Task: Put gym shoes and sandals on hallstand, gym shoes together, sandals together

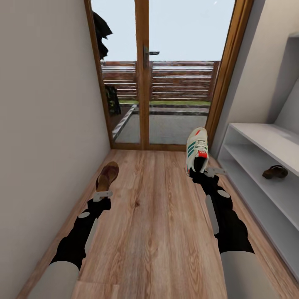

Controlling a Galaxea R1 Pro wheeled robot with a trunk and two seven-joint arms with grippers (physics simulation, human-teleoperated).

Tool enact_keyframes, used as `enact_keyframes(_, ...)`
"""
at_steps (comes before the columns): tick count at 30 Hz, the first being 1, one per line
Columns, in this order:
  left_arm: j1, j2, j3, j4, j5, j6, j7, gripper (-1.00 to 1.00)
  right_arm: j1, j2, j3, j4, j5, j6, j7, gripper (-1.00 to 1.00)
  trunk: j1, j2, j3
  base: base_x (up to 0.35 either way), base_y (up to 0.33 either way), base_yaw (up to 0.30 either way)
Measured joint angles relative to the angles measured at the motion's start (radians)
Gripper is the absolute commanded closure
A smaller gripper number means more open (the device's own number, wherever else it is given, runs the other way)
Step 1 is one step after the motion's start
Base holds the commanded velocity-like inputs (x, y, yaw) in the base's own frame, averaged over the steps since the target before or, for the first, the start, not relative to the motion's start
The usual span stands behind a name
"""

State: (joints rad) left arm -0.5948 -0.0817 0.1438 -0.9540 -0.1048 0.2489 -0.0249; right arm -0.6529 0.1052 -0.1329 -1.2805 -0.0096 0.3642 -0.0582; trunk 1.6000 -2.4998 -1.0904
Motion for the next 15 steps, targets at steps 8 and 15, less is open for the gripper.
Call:
enact_keyframes(8,0.0,0.0,0.001,0.0,0.0,0.0,0.0,1.0,0.0,0.0,0.0,0.0,0.0,0.0,0.0,1.0,0.0,0.0,0.0,0.349,0.0,0.0)
enact_keyframes(15,0.0,0.0,0.001,0.0,0.0,0.0,0.0,1.0,0.0,0.0,0.0,0.0,0.0,0.0,0.0,1.0,0.0,0.0,0.0,0.349,0.0,-0.009)
